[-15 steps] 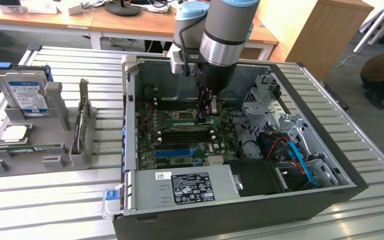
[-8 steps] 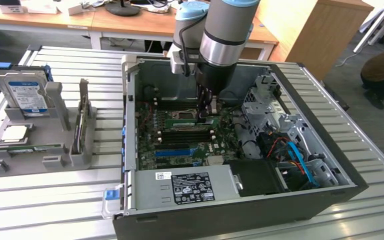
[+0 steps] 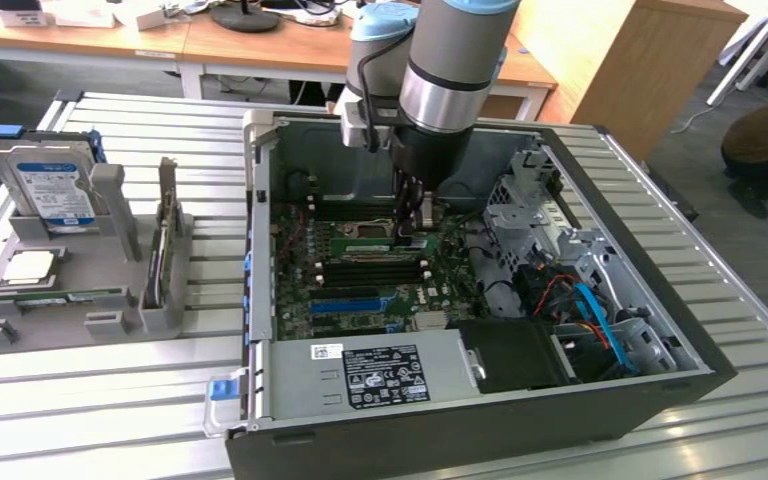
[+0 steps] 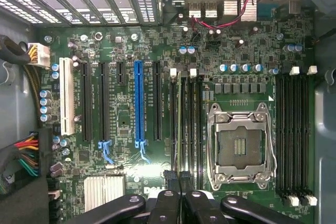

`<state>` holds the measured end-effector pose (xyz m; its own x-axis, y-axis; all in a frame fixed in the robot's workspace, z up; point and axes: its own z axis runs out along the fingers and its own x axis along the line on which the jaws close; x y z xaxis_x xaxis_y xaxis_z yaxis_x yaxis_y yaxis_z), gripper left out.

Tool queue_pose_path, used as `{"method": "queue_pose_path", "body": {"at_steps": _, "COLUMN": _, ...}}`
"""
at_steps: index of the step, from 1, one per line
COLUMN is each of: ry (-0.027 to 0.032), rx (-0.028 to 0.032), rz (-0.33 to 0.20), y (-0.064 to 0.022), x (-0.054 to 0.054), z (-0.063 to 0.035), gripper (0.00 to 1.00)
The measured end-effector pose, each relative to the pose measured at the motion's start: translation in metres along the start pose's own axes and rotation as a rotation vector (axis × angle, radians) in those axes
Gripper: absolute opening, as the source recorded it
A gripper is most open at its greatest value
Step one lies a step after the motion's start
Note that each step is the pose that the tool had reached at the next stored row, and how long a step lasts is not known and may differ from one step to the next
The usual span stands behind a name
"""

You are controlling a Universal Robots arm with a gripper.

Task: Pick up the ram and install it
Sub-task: 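Insert the ram into the slot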

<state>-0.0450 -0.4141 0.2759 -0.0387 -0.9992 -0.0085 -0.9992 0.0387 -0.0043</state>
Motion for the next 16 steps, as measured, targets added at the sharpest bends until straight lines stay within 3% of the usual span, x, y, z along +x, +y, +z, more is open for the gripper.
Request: {"method": "queue_pose_path", "body": {"at_steps": 16, "ry": 0.0010, "rx": 0.0000, "rz": 0.000, "y": 0.0001, "x": 0.0001, "z": 0.0092, "gripper": 0.12}}
